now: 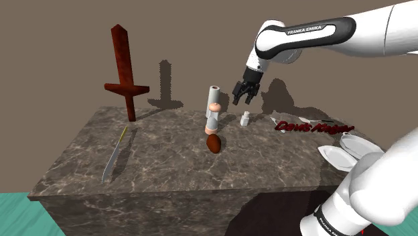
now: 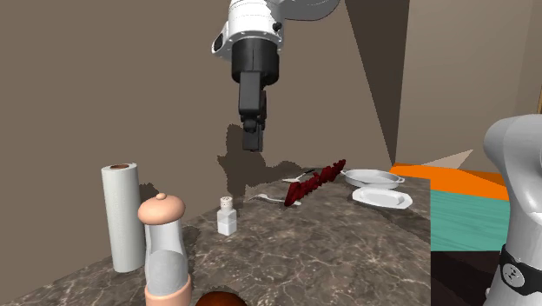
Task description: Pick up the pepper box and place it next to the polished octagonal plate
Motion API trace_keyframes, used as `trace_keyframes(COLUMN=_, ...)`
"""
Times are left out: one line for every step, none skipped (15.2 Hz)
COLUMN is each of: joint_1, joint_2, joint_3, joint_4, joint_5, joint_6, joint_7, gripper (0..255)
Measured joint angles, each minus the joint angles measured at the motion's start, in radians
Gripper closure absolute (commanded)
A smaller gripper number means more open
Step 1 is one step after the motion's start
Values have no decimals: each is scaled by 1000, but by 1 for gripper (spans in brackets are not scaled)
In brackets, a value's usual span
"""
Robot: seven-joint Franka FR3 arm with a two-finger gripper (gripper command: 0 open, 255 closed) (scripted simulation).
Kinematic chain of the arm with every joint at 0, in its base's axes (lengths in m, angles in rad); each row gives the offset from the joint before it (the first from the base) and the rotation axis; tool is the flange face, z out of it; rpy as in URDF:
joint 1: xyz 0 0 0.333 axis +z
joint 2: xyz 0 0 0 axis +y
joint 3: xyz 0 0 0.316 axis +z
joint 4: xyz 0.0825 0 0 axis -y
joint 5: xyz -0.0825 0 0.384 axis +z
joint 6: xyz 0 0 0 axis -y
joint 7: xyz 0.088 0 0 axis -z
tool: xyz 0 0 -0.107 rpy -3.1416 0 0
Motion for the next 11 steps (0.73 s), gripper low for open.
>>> trace_keyframes(joint_1=2, joint_2=42, joint_3=-2, joint_4=39, joint_5=10, joint_6=2, joint_7=-10, gripper=0)
trace_keyframes(joint_1=3, joint_2=80, joint_3=-5, joint_4=66, joint_5=19, joint_6=12, joint_7=-23, gripper=0)
trace_keyframes(joint_1=3, joint_2=122, joint_3=-6, joint_4=102, joint_5=29, joint_6=17, joint_7=-35, gripper=0)
trace_keyframes(joint_1=2, joint_2=156, joint_3=-9, joint_4=132, joint_5=38, joint_6=19, joint_7=-47, gripper=0)
trace_keyframes(joint_1=0, joint_2=195, joint_3=-10, joint_4=170, joint_5=47, joint_6=18, joint_7=-59, gripper=0)
trace_keyframes(joint_1=0, joint_2=231, joint_3=-9, joint_4=203, joint_5=56, joint_6=21, joint_7=-67, gripper=0)
trace_keyframes(joint_1=-1, joint_2=272, joint_3=-9, joint_4=241, joint_5=66, joint_6=23, joint_7=-78, gripper=0)
trace_keyframes(joint_1=-2, joint_2=313, joint_3=-7, joint_4=283, joint_5=75, joint_6=20, joint_7=-83, gripper=0)
trace_keyframes(joint_1=-4, joint_2=357, joint_3=-5, joint_4=323, joint_5=85, joint_6=24, joint_7=-92, gripper=0)
trace_keyframes(joint_1=-10, joint_2=404, joint_3=-5, joint_4=382, joint_5=94, joint_6=10, joint_7=-102, gripper=0)
trace_keyframes(joint_1=-13, joint_2=442, joint_3=-3, joint_4=424, joint_5=101, joint_6=6, joint_7=-108, gripper=0)
